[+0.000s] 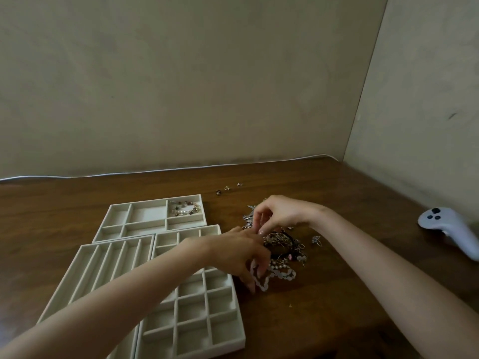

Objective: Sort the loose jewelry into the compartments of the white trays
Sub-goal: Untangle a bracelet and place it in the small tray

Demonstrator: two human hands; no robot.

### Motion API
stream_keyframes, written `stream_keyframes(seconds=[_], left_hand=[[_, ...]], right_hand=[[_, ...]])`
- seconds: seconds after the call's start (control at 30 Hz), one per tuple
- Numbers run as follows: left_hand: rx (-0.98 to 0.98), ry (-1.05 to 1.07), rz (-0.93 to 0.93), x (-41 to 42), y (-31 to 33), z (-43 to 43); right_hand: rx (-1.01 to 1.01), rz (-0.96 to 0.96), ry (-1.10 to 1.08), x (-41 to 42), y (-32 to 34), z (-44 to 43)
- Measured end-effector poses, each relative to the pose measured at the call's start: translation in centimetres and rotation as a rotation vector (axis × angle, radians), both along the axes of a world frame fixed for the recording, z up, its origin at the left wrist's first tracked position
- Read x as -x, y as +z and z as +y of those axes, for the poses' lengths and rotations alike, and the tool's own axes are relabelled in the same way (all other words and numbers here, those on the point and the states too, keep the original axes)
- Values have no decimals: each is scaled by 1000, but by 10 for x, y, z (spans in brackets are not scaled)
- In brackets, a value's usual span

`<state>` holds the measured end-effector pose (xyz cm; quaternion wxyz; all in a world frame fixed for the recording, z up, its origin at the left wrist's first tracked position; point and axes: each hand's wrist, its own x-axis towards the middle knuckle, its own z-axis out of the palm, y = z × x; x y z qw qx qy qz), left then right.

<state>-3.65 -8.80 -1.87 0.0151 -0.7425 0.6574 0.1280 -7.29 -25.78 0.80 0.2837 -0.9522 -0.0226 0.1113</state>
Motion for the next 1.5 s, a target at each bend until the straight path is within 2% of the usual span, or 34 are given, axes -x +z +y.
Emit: stream_keyframes(seconds=[0.1,0.17,0.27,0.4,0.53,0.6,0.73,0.83,0.9,1.03,1.1,1.23,1.33,1.4,1.5], left_hand=[[43,-16,-76,1,0,0],[84,12,-28,0,2,3],[258,179,376,-2,10,11],[583,377,878,-10,26,17],[885,516,1150,-18,35,17],[964,539,1227,-24,37,17],[961,551,1233,-35,43,25],[825,456,1291,-41,45,36],[719,449,1256,-41,45,41],[483,707,1008,-36,40,37],[428,800,1072,-37,36,35],[522,866,1592,-49,31,36],[651,864,1894,-60,30,43],[781,919,1914,-67,32,50],[976,1009,1734,-79,34,64]], right_hand=[[-4,-11,6,-1,1,5],[-7,-30,3,-2,0,7],[-121,-77,-36,-1,-1,10],[-469,-98,-92,2,0,11],[-607,-72,11,5,0,7],[-644,-76,29,7,3,8],[-735,-146,-39,4,7,9],[-802,-245,-102,0,11,12],[-829,-324,-135,-2,16,15],[-846,-420,-154,-11,24,30],[-824,-430,-142,-16,28,42],[-845,-419,-102,-28,29,68],[-941,-383,-140,-38,22,82],[-1031,-375,-218,-47,17,90],[-1145,-395,-343,-62,10,98]])
